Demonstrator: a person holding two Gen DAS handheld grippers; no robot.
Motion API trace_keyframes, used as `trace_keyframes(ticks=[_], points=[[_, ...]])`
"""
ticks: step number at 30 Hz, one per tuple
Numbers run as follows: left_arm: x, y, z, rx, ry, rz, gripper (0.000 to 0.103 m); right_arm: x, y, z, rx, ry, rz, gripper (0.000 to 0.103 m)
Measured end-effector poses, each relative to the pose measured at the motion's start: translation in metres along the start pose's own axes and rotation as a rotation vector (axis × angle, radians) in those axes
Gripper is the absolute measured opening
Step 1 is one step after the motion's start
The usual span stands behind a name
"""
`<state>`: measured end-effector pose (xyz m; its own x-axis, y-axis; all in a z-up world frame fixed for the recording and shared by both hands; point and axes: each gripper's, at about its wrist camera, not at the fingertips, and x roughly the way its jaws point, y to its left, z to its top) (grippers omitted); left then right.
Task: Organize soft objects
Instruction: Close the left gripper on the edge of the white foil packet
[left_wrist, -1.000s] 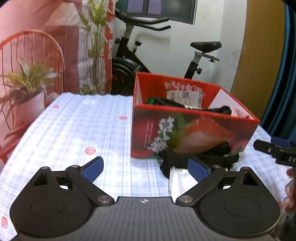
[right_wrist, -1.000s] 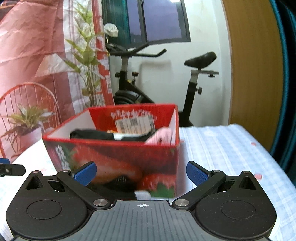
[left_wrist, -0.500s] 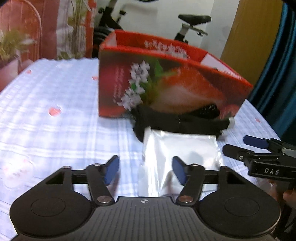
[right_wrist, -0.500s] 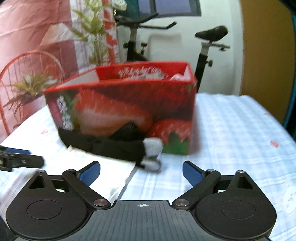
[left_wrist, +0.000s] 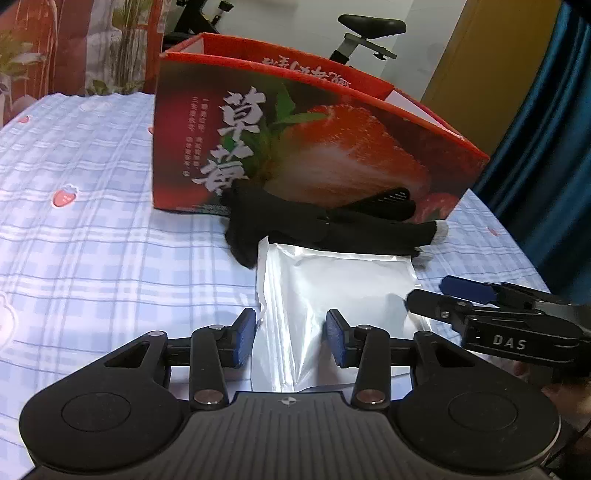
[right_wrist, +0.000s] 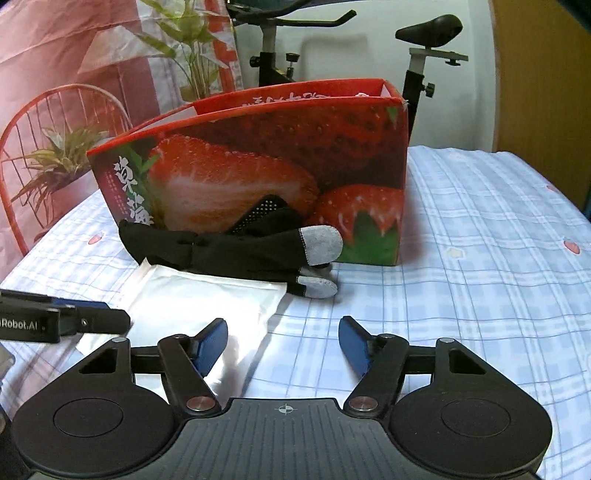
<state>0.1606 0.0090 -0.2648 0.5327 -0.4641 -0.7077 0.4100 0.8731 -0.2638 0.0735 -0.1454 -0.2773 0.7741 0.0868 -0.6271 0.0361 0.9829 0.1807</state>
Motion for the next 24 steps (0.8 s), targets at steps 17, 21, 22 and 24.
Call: trace_keyframes(ticks=[17,21,22,24], points=[[-0.002,-0.01,-0.011,-0.005,-0.038,0.01,0.044,-0.001,0.004,-0.007,-0.04,-0.022,0.017,0.051],[-0.004,-0.01,-0.013,-0.001,-0.047,0.014,0.044,-0.001,0.005,-0.008,-0.045,-0.03,0.046,0.039],[-0.004,-0.01,-0.013,-0.002,-0.049,0.014,0.044,-0.001,0.006,-0.009,-0.05,-0.03,0.053,0.036],[-0.004,-0.01,-0.013,-0.005,-0.051,0.013,0.044,-0.002,0.007,-0.01,-0.059,-0.031,0.065,0.034]])
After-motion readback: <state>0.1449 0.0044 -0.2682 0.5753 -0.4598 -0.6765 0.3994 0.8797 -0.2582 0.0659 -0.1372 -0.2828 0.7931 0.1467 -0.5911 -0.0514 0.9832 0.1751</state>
